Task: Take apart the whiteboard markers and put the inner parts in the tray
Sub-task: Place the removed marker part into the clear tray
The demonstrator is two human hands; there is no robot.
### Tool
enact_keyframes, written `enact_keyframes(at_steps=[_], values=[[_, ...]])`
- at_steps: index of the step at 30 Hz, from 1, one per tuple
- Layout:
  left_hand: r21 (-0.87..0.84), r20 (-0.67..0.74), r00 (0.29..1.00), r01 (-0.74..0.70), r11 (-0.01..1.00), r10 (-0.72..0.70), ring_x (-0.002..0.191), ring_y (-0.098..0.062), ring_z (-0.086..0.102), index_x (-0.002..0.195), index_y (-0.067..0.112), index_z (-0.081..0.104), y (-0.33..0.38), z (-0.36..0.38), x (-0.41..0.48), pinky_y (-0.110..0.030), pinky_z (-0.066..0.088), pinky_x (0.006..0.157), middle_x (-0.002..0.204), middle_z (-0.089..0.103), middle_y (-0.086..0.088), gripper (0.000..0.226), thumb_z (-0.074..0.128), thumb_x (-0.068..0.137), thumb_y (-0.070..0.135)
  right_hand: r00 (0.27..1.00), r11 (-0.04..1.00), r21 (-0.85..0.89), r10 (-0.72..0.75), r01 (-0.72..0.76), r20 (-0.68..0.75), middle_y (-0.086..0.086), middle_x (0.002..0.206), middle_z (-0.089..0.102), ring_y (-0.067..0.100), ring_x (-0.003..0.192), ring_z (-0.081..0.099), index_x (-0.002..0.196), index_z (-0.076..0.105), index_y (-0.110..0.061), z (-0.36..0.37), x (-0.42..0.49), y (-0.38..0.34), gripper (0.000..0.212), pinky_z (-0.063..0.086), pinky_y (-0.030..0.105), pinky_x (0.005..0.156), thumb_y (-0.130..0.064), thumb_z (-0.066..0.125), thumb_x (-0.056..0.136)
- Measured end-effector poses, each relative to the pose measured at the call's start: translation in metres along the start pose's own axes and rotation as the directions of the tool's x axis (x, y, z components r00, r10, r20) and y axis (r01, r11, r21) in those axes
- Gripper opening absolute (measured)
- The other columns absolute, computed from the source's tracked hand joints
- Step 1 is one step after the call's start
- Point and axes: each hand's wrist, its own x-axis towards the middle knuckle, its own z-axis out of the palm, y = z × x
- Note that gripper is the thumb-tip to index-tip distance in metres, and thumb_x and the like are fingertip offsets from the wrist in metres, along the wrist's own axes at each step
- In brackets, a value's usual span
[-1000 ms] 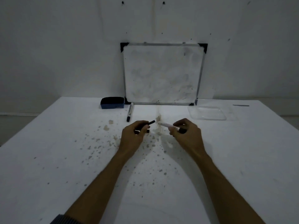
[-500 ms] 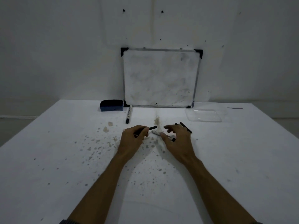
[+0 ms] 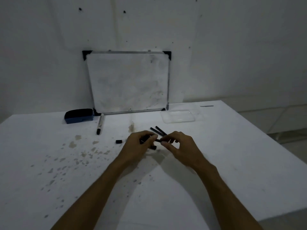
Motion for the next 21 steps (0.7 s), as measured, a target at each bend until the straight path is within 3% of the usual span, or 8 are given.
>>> enact_keyframes(at_steps=[3, 5, 9, 13, 16, 21], values=[[0.138, -0.046, 0.993, -0.102, 0.985, 0.109, 0.090, 0.001, 0.072, 0.126, 0.032, 0.068, 0.015, 0.039, 0.026, -0.014, 0.055, 0.077, 0.099, 0.077, 0.013, 0.029, 0.057, 0.104, 0.048, 0.986, 0.996, -0.034, 0.078, -0.084, -0.146, -0.016, 0.098, 0.072, 0.006, 0.091, 0.065, 0.107, 0.074, -0.028, -0.032, -0.011, 0.022, 0.012, 0.046, 0.017, 0.080, -0.033, 0.069, 0.097], [0.207, -0.047, 0.985, -0.152, 0.966, 0.165, 0.100, -0.005, 0.066, 0.132, 0.022, 0.065, 0.020, 0.069, 0.043, -0.022, 0.053, 0.089, 0.115, 0.073, 0.005, 0.035, 0.054, 0.107, 0.043, 0.951, 0.986, -0.008, 0.156, -0.164, -0.267, -0.018, 0.096, 0.071, 0.004, 0.089, 0.065, 0.104, 0.073, -0.030, -0.053, -0.015, 0.038, 0.008, 0.045, 0.015, 0.077, -0.031, 0.070, 0.096], [0.431, 0.140, 0.972, -0.233, 0.872, 0.191, 0.126, -0.023, 0.057, 0.138, 0.014, 0.062, 0.015, 0.124, 0.065, -0.031, 0.042, 0.105, 0.140, 0.063, -0.006, 0.039, 0.057, 0.105, 0.035, 0.901, 0.963, 0.013, 0.258, -0.271, -0.349, -0.011, 0.095, 0.071, 0.005, 0.085, 0.064, 0.101, 0.072, -0.028, -0.085, -0.002, 0.066, 0.006, 0.043, 0.016, 0.071, -0.028, 0.071, 0.095], [0.565, 0.198, 0.971, -0.228, 0.793, 0.138, 0.141, -0.025, 0.048, 0.148, 0.010, 0.055, 0.004, 0.150, 0.073, -0.038, 0.037, 0.119, 0.155, 0.053, -0.008, 0.051, 0.052, 0.106, 0.039, 0.921, 0.958, -0.051, 0.256, -0.283, -0.292, -0.004, 0.101, 0.074, 0.012, 0.088, 0.066, 0.108, 0.075, -0.019, -0.104, 0.039, 0.088, 0.015, 0.043, 0.010, 0.070, -0.027, 0.071, 0.096], [0.566, 0.220, 0.965, -0.248, 0.786, 0.146, 0.145, -0.021, 0.046, 0.150, 0.013, 0.053, -0.002, 0.146, 0.075, -0.037, 0.036, 0.121, 0.158, 0.051, -0.004, 0.054, 0.049, 0.106, 0.044, 0.947, 0.954, -0.130, 0.237, -0.268, -0.215, -0.003, 0.103, 0.077, 0.012, 0.088, 0.067, 0.110, 0.077, -0.018, -0.111, 0.084, 0.102, 0.019, 0.051, 0.021, 0.078, -0.029, 0.071, 0.095], [0.570, 0.256, 0.954, -0.281, 0.772, 0.158, 0.147, -0.016, 0.042, 0.153, 0.020, 0.051, -0.005, 0.136, 0.076, -0.033, 0.034, 0.120, 0.161, 0.047, 0.002, 0.057, 0.049, 0.106, 0.050, 0.963, 0.934, -0.249, 0.268, -0.258, 0.007, 0.004, 0.107, 0.079, 0.016, 0.096, 0.069, 0.108, 0.081, -0.014, -0.106, 0.155, 0.127, 0.019, 0.049, 0.024, 0.083, -0.023, 0.072, 0.094]])
